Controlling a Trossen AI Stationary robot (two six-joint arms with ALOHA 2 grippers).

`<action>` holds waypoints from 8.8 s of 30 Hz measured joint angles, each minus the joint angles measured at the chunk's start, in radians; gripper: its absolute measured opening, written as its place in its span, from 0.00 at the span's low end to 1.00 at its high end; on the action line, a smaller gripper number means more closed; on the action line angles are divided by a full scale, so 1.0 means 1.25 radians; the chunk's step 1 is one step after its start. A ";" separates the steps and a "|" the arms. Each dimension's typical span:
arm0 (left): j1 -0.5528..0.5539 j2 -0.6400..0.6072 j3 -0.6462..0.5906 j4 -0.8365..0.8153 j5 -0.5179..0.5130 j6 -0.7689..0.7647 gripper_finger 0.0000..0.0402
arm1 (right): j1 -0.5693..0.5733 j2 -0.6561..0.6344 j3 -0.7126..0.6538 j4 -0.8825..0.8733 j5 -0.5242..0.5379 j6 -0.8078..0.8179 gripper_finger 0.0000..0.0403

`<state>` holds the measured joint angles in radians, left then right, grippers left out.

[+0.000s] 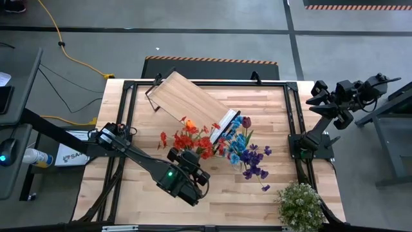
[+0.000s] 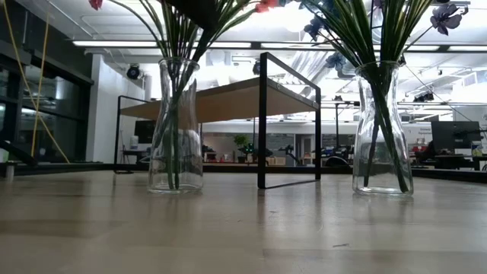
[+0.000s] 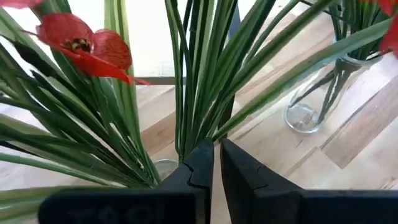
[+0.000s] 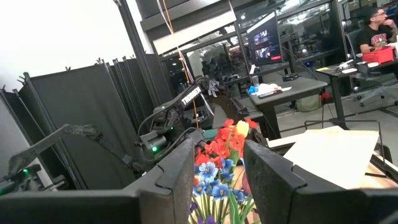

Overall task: Pick and place flowers into a vace then onto a shelf
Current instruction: Put the red flowers into the left transparent vase, then put the left transparent flower vase on the shelf

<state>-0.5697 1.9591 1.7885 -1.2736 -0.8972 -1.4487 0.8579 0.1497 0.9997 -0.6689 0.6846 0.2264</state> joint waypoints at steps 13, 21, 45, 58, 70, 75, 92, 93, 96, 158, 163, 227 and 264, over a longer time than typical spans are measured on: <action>0.000 0.000 0.000 0.020 0.008 0.002 0.46 | 0.000 0.000 0.000 0.000 0.000 0.000 0.32; -0.002 -0.003 0.063 0.019 0.031 0.067 0.59 | 0.000 0.000 0.000 0.000 0.000 -0.008 0.32; -0.023 -0.003 0.178 0.012 0.058 0.154 0.62 | 0.000 0.000 0.000 0.000 0.000 -0.015 0.32; -0.028 -0.003 0.275 0.011 0.054 0.265 0.62 | 0.000 0.000 0.000 0.000 -0.008 -0.015 0.32; -0.097 -0.003 0.388 0.014 0.036 0.317 0.62 | 0.000 0.000 0.000 0.000 -0.007 -0.018 0.32; -0.144 -0.003 0.396 0.038 0.012 0.267 0.62 | 0.000 0.000 0.000 0.000 -0.007 -0.020 0.32; -0.267 0.062 0.371 0.018 -0.090 0.172 0.62 | 0.000 0.000 0.000 -0.001 -0.009 -0.020 0.32; -0.271 0.069 0.367 0.007 -0.089 0.157 0.62 | 0.000 0.000 0.000 -0.001 -0.009 -0.020 0.32; -0.273 0.086 0.347 -0.008 -0.081 0.102 0.62 | 0.000 0.000 0.000 -0.001 -0.009 -0.020 0.32; -0.235 0.120 -0.196 0.139 -0.191 -0.413 0.63 | 0.000 0.000 0.000 0.000 -0.042 -0.013 0.32; -0.235 0.120 -0.196 0.141 -0.191 -0.413 0.71 | 0.000 0.000 0.000 0.000 -0.042 -0.014 0.32; -0.116 0.120 -0.196 0.001 -0.150 -0.467 0.81 | 0.000 0.000 0.000 0.000 -0.042 0.001 0.32; -0.063 0.127 -0.196 -0.026 -0.195 -0.465 0.81 | 0.000 0.000 0.000 0.000 -0.031 -0.002 0.32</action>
<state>-0.6490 2.1181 1.5436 -1.3057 -1.1404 -2.0297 0.8577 0.1493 0.9997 -0.6693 0.6464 0.2237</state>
